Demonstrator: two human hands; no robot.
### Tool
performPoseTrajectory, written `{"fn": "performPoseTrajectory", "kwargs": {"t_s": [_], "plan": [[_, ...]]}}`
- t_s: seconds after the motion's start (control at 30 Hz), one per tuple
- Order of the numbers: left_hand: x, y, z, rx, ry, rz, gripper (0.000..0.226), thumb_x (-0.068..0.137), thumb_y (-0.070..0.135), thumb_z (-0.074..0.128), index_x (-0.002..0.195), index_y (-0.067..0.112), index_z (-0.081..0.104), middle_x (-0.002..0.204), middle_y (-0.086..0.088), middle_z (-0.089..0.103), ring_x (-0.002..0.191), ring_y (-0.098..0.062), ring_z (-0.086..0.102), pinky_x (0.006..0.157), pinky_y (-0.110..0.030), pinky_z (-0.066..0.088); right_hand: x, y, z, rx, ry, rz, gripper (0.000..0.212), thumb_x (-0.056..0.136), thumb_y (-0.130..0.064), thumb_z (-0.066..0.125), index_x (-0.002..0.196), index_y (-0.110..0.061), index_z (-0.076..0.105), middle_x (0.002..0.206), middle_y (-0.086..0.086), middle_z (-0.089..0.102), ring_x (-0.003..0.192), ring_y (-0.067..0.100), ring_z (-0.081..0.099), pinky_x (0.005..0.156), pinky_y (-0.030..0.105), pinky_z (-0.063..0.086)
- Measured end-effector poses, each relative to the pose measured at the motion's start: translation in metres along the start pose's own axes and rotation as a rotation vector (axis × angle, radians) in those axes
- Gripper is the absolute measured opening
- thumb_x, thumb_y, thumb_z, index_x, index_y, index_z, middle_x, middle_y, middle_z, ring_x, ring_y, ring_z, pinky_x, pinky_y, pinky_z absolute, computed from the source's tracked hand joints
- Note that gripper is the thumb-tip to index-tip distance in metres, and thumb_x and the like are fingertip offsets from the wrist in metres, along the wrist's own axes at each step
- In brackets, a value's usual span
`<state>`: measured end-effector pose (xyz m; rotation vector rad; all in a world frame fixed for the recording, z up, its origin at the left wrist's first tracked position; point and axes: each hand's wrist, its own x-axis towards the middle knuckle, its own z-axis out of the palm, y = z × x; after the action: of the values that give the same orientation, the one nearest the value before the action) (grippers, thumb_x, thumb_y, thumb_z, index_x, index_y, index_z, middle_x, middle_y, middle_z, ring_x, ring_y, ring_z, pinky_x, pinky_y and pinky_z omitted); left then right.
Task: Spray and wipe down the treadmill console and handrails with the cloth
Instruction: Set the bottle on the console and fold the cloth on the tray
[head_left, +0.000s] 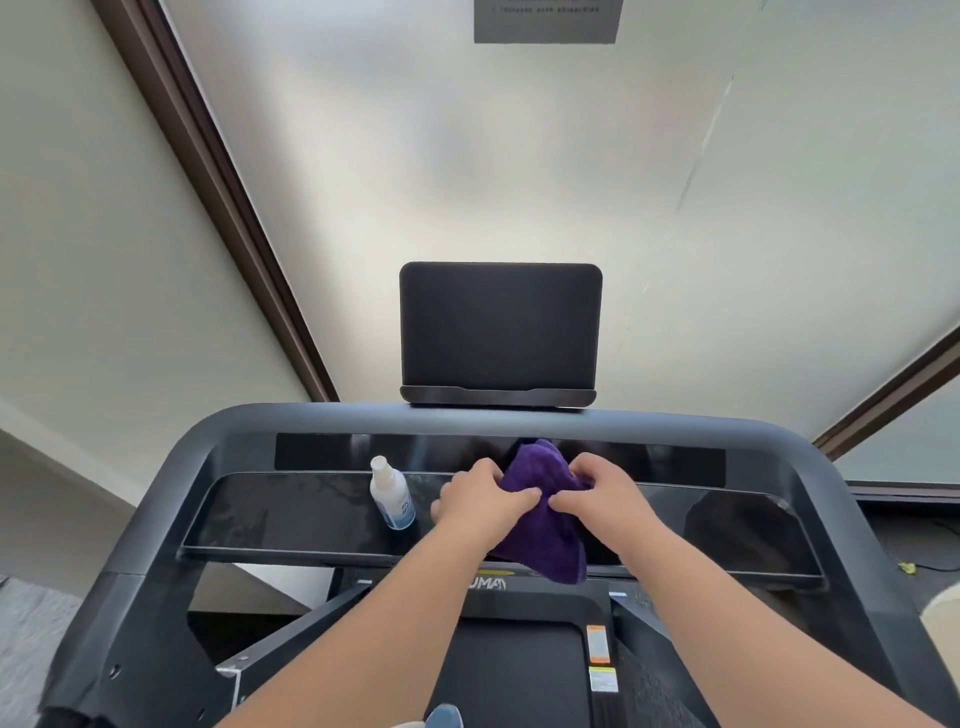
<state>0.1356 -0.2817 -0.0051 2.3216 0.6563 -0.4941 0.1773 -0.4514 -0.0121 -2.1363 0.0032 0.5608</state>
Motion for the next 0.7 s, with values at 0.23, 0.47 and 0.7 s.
{"fn": "performPoseTrajectory", "kwargs": {"t_s": [0.23, 0.47, 0.7], "plan": [[0.004, 0.020, 0.013, -0.337, -0.068, -0.010, 0.036, 0.087, 0.028, 0.078, 0.109, 0.021, 0.051, 0.106, -0.001, 0.064, 0.102, -0.024, 0.065, 0.090, -0.044, 0.058, -0.005, 0.010, -0.035, 0.016, 0.151, 0.013, 0.020, 0.077, -0.013, 0.076, 0.086, -0.029, 0.067, 0.086, -0.003, 0.072, 0.082, 0.019, 0.069, 0.065, 0.031, 0.053], [0.001, 0.073, 0.062, -0.300, -0.054, 0.146, 0.044, 0.094, 0.029, 0.075, 0.133, 0.022, 0.057, 0.125, -0.001, 0.071, 0.112, -0.024, 0.067, 0.093, -0.037, 0.054, 0.002, 0.034, -0.094, 0.006, 0.389, 0.091, 0.023, 0.073, -0.011, 0.069, 0.088, -0.028, 0.069, 0.088, -0.010, 0.071, 0.083, 0.012, 0.065, 0.066, 0.029, 0.049], [-0.014, 0.080, 0.074, -0.202, 0.009, 0.162, 0.045, 0.099, 0.032, 0.068, 0.140, 0.019, 0.056, 0.137, -0.009, 0.061, 0.120, -0.031, 0.063, 0.100, -0.045, 0.055, -0.006, 0.067, -0.082, 0.022, 0.383, 0.156, 0.020, 0.081, -0.017, 0.065, 0.099, -0.025, 0.067, 0.095, -0.001, 0.071, 0.091, 0.023, 0.066, 0.080, 0.040, 0.055]]}}
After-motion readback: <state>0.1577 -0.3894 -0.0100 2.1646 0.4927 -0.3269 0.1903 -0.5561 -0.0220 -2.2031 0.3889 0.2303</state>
